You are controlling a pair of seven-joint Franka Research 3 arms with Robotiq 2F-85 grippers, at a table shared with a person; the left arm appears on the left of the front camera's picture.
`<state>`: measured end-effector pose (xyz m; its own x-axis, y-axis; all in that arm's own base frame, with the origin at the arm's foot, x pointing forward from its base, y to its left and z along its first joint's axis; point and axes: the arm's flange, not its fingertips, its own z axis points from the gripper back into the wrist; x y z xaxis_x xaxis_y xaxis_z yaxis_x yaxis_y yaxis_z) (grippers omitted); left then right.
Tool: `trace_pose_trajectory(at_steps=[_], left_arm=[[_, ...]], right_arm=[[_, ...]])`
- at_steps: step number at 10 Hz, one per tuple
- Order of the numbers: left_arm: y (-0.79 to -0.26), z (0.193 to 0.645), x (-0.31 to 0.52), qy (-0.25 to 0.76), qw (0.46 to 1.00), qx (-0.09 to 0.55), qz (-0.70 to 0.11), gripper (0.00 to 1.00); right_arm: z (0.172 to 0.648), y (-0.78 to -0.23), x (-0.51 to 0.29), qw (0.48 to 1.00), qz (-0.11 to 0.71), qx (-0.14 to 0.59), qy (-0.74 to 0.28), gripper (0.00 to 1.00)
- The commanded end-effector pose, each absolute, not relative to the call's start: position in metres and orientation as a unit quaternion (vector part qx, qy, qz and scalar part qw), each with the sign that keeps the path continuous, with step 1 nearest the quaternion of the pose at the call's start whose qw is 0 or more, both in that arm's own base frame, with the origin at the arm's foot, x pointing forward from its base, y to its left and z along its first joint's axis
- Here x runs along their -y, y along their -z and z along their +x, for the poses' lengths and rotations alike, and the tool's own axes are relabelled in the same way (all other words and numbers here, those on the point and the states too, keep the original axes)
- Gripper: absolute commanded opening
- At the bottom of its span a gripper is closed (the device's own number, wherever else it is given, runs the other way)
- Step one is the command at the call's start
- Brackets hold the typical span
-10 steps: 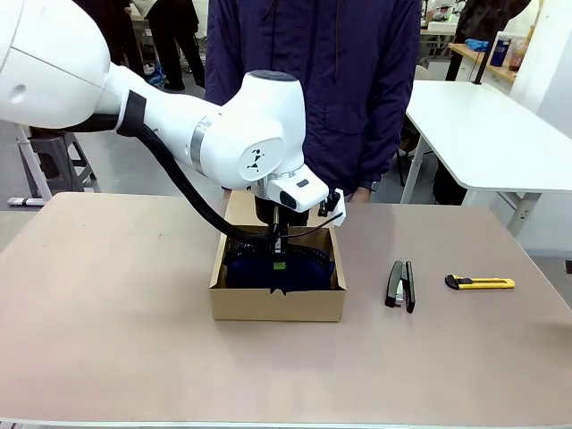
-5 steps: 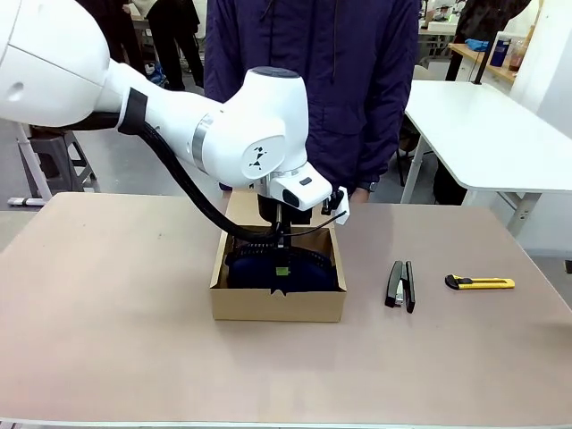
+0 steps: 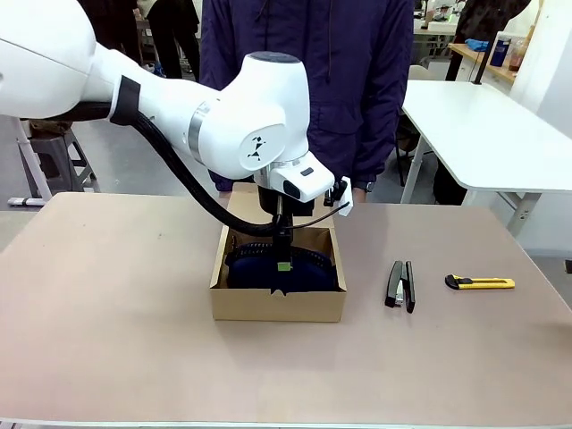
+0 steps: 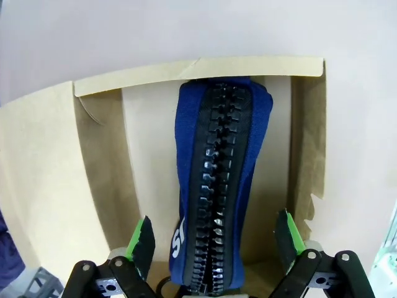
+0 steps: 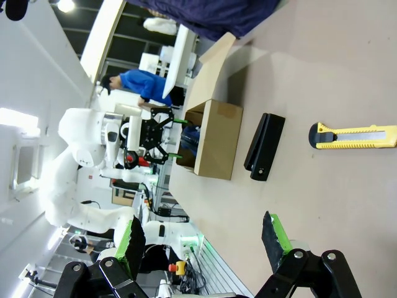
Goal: Pack the item into the box.
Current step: Pick up the item indicated by the person and place it inside the Mailer Box.
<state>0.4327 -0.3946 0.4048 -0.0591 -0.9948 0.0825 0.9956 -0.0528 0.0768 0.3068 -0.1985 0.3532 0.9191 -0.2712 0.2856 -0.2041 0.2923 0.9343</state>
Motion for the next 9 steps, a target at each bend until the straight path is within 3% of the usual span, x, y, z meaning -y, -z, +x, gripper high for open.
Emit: trace_pose_trajectory(at_steps=[1,3,4,6,9], left_arm=[[-0.413,0.42,0.384,0.733,0.678,0.058,-0.013,1.0],[-0.434,0.407,0.368,0.718,0.694,0.032,-0.038,1.0],[-0.465,0.399,0.339,0.703,0.703,0.015,-0.102,1.0],[-0.523,0.404,0.255,0.66,0.725,0.027,-0.195,1.0],[-0.561,0.418,0.099,0.56,0.741,0.078,-0.361,1.0]], right_arm=[[0.31,-0.354,0.198,0.772,0.599,0.212,0.019,1.0],[0.31,-0.354,0.198,0.772,0.599,0.212,0.019,1.0],[0.31,-0.354,0.198,0.772,0.599,0.212,0.019,1.0],[0.31,-0.354,0.198,0.772,0.599,0.212,0.019,1.0],[0.31,-0.354,0.198,0.772,0.599,0.212,0.019,1.0]])
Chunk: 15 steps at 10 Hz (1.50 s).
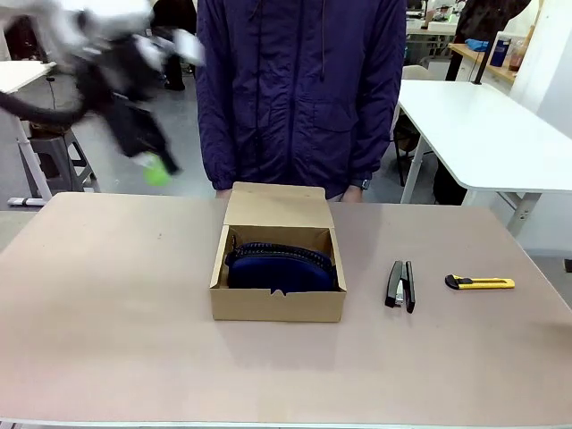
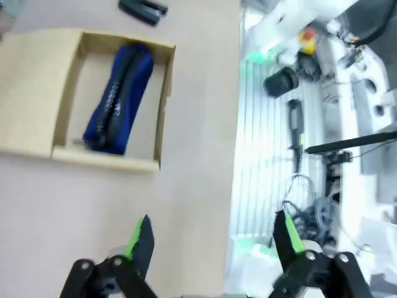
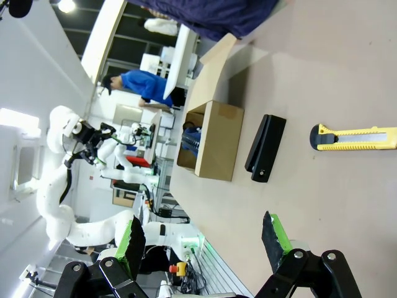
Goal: Pack the item into the box.
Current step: Pick up the item indicated by the person and place it inside the Mailer Box.
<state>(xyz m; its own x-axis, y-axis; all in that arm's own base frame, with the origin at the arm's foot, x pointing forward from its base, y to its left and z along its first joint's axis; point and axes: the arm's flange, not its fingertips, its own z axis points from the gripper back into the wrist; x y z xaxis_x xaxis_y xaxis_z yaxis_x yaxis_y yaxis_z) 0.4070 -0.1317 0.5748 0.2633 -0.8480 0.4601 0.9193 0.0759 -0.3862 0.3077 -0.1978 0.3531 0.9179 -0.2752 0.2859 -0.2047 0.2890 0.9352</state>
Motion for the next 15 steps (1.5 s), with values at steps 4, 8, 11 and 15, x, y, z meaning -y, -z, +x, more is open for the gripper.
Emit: trace_pose_trajectory(at_steps=[4,8,11,15], left_arm=[[-0.518,0.439,-0.09,0.332,0.759,0.195,-0.526,1.0],[-0.42,0.423,-0.135,0.145,0.708,0.237,-0.65,1.0],[-0.361,0.407,-0.142,0.089,0.713,0.22,-0.659,1.0],[-0.343,0.403,-0.145,0.078,0.716,0.201,-0.664,1.0]], right_arm=[[0.31,-0.354,0.198,0.772,0.599,0.212,0.019,1.0],[0.31,-0.354,0.198,0.772,0.599,0.212,0.019,1.0],[0.31,-0.354,0.198,0.772,0.599,0.212,0.019,1.0],[0.31,-0.354,0.198,0.772,0.599,0.212,0.019,1.0]])
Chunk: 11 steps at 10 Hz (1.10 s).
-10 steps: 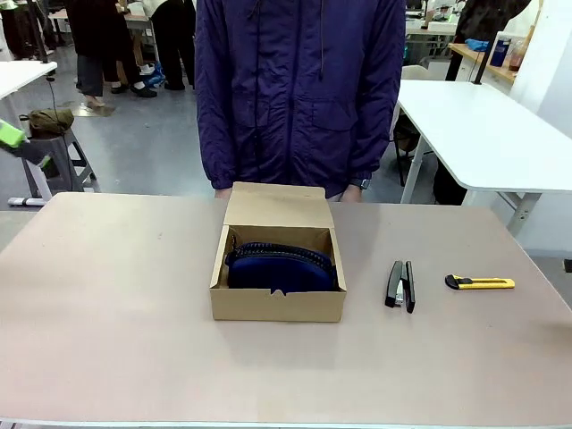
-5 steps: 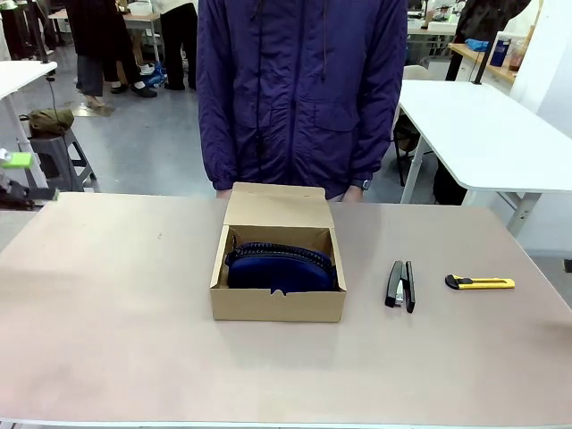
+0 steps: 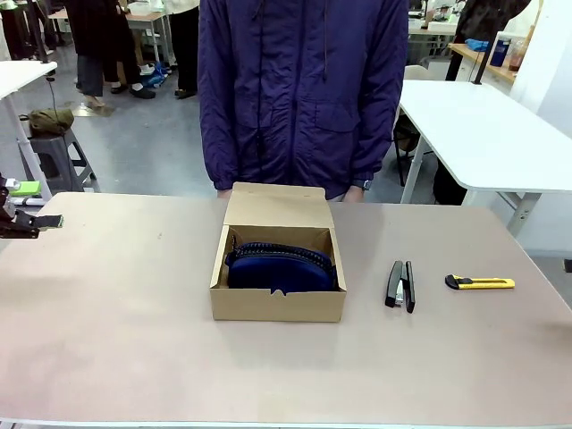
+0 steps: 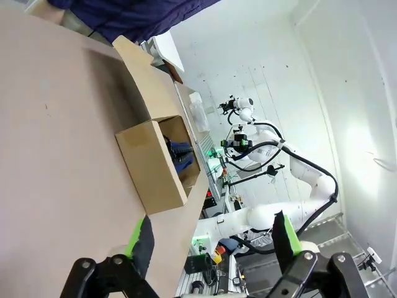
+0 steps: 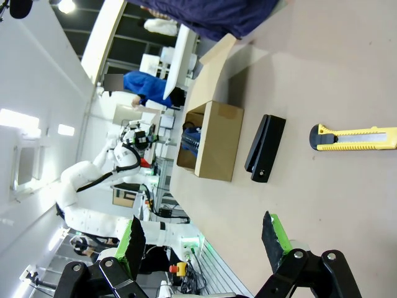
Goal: Pack the item into the box.
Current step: Pick up the item indicated by the person and place it inside the Mailer Box, then close the Mailer Box.
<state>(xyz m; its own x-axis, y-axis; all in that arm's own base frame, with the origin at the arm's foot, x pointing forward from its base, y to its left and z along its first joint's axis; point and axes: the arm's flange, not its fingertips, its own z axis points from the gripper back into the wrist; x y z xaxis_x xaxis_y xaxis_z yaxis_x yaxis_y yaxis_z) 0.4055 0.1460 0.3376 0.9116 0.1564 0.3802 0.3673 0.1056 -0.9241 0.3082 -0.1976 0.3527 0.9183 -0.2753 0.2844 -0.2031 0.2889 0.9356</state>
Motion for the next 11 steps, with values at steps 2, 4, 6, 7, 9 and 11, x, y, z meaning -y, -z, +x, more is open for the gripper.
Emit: trace_pose_trajectory(at_steps=[2,4,6,7,9,11], left_arm=[[-0.3435,0.4034,-0.1447,0.078,0.716,0.201,-0.664,1.0],[-0.3435,0.4034,-0.1447,0.078,0.716,0.201,-0.664,1.0],[-0.3435,0.4034,-0.1447,0.078,0.716,0.201,-0.664,1.0],[-0.3435,0.4034,-0.1447,0.078,0.716,0.201,-0.664,1.0],[-0.3435,0.4034,-0.1447,0.078,0.716,0.201,-0.664,1.0],[-0.3435,0.4034,-0.1447,0.078,0.716,0.201,-0.664,1.0]], right_arm=[[0.3101,-0.3545,0.1976,0.772,0.599,0.212,0.019,1.0],[0.3101,-0.3545,0.1976,0.772,0.599,0.212,0.019,1.0],[0.3101,-0.3545,0.1976,0.772,0.599,0.212,0.019,1.0],[0.3101,-0.3545,0.1976,0.772,0.599,0.212,0.019,1.0],[0.3101,-0.3545,0.1976,0.772,0.599,0.212,0.019,1.0],[0.3101,-0.3545,0.1976,0.772,0.599,0.212,0.019,1.0]])
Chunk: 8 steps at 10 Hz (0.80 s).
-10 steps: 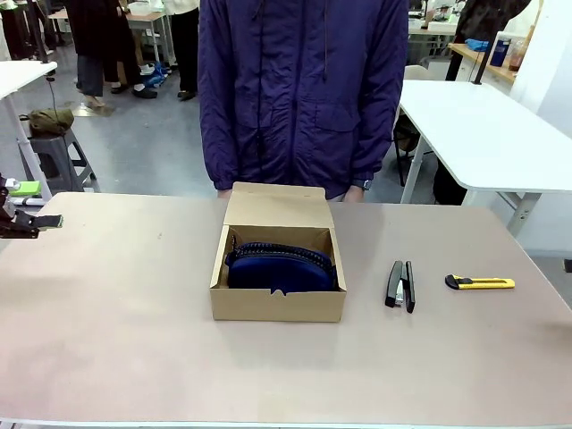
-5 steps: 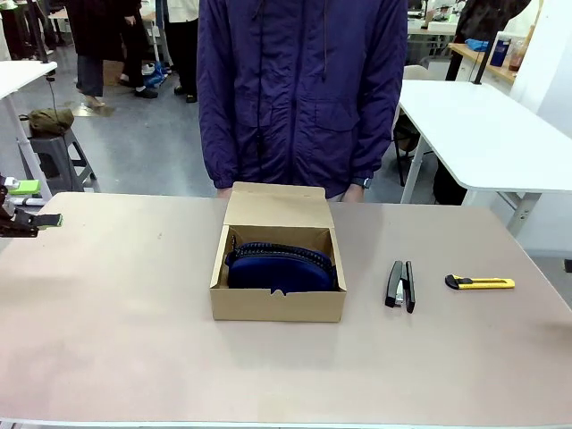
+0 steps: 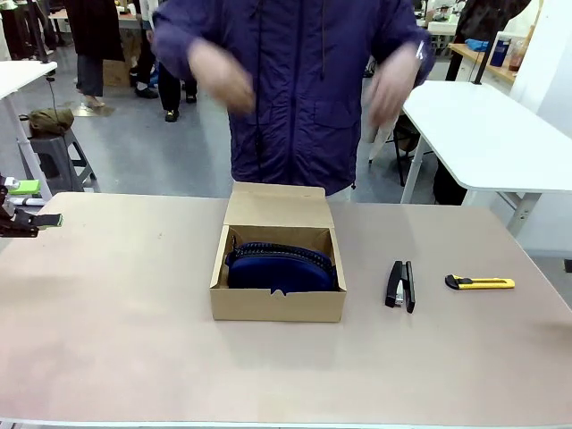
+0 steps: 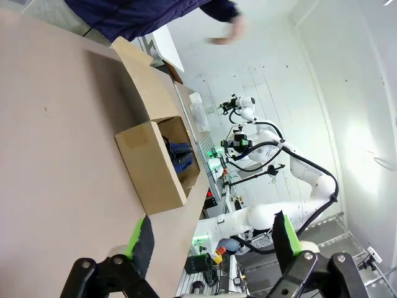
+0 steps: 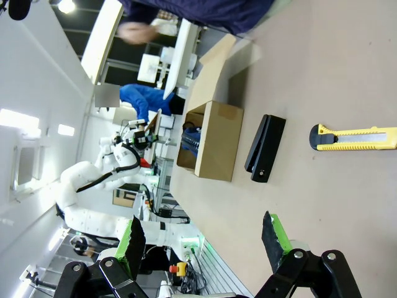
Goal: Pack the item into the box.
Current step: Close the Mailer Box.
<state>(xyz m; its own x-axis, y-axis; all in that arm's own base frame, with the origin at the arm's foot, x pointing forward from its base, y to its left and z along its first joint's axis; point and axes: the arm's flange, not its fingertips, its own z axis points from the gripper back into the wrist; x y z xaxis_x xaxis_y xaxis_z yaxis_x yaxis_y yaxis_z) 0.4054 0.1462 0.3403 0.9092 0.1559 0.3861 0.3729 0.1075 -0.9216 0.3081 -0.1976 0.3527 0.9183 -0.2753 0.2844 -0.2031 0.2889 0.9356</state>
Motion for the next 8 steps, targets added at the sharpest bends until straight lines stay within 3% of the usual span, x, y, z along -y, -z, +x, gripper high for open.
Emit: trace_pose_trajectory(at_steps=[1,8], left_arm=[[-0.3435,0.4034,-0.1447,0.078,0.716,0.201,-0.664,1.0],[-0.3435,0.4034,-0.1447,0.078,0.716,0.201,-0.664,1.0]], right_arm=[[0.3101,-0.3545,0.1976,0.772,0.599,0.212,0.019,1.0],[0.3101,-0.3545,0.1976,0.772,0.599,0.212,0.019,1.0]])
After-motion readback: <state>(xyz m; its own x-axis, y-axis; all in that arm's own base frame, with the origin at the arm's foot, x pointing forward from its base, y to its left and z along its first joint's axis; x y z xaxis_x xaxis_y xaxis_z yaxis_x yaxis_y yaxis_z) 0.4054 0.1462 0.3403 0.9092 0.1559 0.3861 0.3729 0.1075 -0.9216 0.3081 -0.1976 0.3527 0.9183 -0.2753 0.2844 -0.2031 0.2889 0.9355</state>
